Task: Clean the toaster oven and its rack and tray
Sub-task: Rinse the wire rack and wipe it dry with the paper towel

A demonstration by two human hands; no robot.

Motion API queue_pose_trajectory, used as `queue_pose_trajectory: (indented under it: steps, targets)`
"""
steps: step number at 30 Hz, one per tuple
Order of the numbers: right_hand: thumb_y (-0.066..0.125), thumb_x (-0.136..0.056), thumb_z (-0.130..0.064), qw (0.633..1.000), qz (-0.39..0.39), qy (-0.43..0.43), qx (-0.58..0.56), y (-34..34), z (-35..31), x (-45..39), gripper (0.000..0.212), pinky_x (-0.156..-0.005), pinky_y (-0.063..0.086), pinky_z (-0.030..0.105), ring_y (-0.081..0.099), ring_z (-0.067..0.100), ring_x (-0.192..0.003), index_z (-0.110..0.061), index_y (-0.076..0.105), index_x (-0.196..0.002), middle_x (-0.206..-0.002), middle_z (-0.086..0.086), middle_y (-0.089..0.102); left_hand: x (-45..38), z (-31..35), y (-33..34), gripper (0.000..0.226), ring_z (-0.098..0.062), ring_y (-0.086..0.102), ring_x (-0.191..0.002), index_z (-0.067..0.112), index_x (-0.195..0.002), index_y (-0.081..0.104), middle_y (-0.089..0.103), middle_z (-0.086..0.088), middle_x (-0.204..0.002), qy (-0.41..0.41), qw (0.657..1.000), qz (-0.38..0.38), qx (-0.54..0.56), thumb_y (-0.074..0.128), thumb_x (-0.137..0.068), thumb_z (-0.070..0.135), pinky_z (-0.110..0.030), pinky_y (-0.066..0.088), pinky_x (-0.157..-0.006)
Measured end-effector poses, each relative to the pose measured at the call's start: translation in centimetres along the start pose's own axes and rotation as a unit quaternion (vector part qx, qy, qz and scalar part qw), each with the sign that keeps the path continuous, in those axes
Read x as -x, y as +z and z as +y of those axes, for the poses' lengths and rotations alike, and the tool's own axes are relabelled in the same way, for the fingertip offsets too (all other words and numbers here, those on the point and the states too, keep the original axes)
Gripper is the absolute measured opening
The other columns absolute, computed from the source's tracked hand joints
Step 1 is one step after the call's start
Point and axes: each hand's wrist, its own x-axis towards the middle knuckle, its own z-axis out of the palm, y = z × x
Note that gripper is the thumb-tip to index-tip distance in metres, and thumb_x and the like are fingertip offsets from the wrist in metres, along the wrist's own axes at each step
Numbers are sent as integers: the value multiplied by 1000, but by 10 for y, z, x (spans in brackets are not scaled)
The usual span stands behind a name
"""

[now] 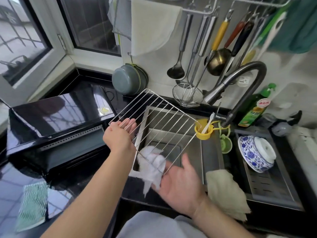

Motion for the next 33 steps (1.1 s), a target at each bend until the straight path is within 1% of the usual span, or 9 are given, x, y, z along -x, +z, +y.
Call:
queue_pose_trajectory:
  steps: [7, 11, 17, 21, 23, 25, 27, 30, 33]
  targets:
    - [27, -91, -75, 981, 138, -52, 124, -2, -26, 4, 94, -119, 25, 50, 49, 37, -133, 3, 47, -141, -141, 24, 52, -3, 3, -11, 18, -32, 78, -77, 2, -96, 54, 72, -25, -95, 0, 999, 29, 35, 38, -104, 1, -34, 62, -66]
    - [30, -96, -66, 950, 210, -93, 212, 6, -45, 17, 78, -92, 49, 46, 63, 34, -117, -2, 58, -131, -126, 21, 65, -5, 10, -20, 16, -31, 78, -77, 3, -98, 54, 70, -19, -91, -11, 1000, -4, -21, 40, -105, 3, -31, 62, -65]
    - [43, -100, -51, 929, 236, -272, 80, 17, -116, 39, 60, -95, 49, 38, 66, 28, -111, -3, 56, -134, -130, 17, 63, 0, 5, -38, 17, -31, 78, -79, 5, -95, 55, 71, -20, -92, -6, 998, -24, -56, 40, -104, 4, -30, 61, -65]
    - [59, -91, -33, 894, 238, -320, 204, 21, -119, 35, 41, -90, 50, 42, 65, 29, -107, -9, 61, -125, -127, 14, 64, 8, 2, -38, 17, -36, 78, -84, 7, -97, 54, 70, -19, -92, 8, 997, -31, -73, 39, -104, 5, -36, 63, -69]
    - [58, -96, -32, 786, 290, -378, 394, 16, -96, 26, 33, -82, 51, 30, 64, 17, -107, -21, 63, -126, -127, 1, 63, 16, 2, -34, 16, -37, 77, -89, 7, -100, 54, 69, -18, -96, -2, 997, -44, -67, 38, -104, 6, -41, 64, -72]
    - [45, -102, -38, 574, 301, -413, 640, 4, -65, 16, 39, -94, 46, 21, 53, 4, -120, -27, 50, -139, -133, -11, 54, 28, 0, -27, 17, -38, 77, -93, 8, -101, 53, 66, -19, -100, -14, 995, -71, -64, 37, -107, 8, -50, 64, -77]
    - [37, -100, -42, 408, 214, -367, 808, -5, -29, 2, 53, -113, 32, 41, 39, 13, -135, -22, 35, -149, -144, -8, 43, 44, -6, -19, 17, -38, 77, -92, 9, -100, 51, 64, -19, -101, -25, 994, -91, -62, 36, -109, 11, -54, 64, -77]
    - [30, -102, -49, 331, 51, -250, 908, -15, 7, -9, 69, -123, 8, 47, 4, 16, -152, -18, 5, -159, -165, -2, 12, 58, -15, -14, 15, -35, 77, -88, 9, -99, 49, 66, -18, -100, -22, 991, -109, -70, 39, -110, 14, -47, 64, -72]
    - [17, -103, -56, 287, 117, -274, 911, -16, -33, -16, 69, -123, 10, 47, 4, 20, -153, -20, -1, -159, -165, 3, 12, 58, -12, -19, 13, -37, 77, -93, 9, -103, 49, 66, -19, -104, -35, 988, -135, -72, 38, -111, 13, -46, 64, -71]
